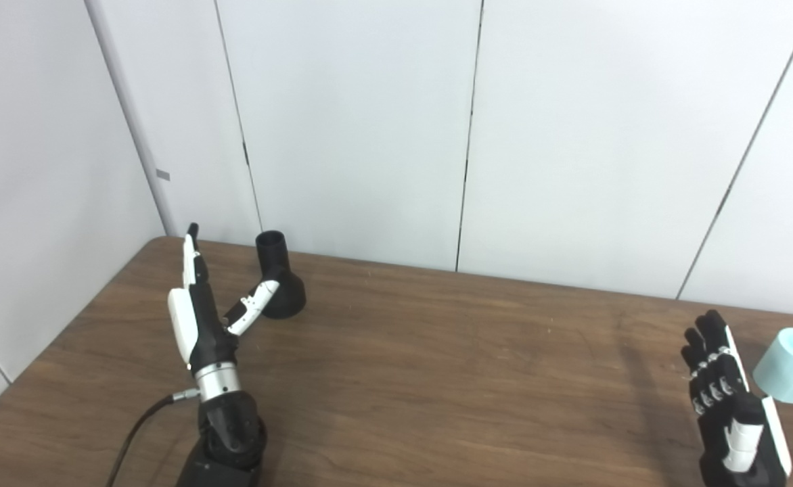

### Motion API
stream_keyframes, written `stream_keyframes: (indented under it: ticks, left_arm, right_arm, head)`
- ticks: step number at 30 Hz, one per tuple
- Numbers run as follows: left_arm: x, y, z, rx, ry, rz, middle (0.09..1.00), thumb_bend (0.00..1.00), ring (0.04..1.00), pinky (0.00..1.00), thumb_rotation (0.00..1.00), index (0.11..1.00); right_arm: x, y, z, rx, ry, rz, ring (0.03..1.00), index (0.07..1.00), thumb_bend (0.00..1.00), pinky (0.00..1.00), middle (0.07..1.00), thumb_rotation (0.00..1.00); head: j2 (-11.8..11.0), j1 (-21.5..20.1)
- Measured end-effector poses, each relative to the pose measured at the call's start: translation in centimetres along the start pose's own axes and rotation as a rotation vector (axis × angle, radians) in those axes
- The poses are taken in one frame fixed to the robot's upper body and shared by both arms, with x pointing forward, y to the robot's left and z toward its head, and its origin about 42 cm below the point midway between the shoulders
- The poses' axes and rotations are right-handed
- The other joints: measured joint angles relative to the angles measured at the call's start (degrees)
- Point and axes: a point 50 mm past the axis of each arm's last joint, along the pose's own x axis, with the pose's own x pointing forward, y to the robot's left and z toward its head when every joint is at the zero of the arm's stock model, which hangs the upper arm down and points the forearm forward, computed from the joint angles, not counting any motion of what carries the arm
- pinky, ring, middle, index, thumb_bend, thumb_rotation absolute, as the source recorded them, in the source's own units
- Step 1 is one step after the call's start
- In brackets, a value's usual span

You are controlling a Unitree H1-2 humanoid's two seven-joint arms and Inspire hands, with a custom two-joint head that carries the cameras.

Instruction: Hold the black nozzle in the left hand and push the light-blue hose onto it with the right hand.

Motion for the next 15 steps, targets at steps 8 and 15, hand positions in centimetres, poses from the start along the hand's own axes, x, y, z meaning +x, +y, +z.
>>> stream_keyframes:
  ticks: [8,15]
  left_arm:
    - [2.5,2.2,-2.3,0.217,0.067,-0.194,0.868,1.0,0.934,1.0,0.42,0.641]
    - [2.6,2.0,-2.5,0.25,0.085,-0.264,0.866,1.0,0.938,1.0,0.4,0.606]
  right_arm:
    - [-0.3,-0.1,0.2,-0.006,0.011,-0.008,1.0,1.0,0.7,1.0,1.0,1.0]
    - [-0.4,-0.3,0.2,-0.011,0.021,-0.018,1.0,1.0,0.7,1.0,1.0,1.0]
  head:
    - [0.09,-0.35]
    - [0.18,-0.7]
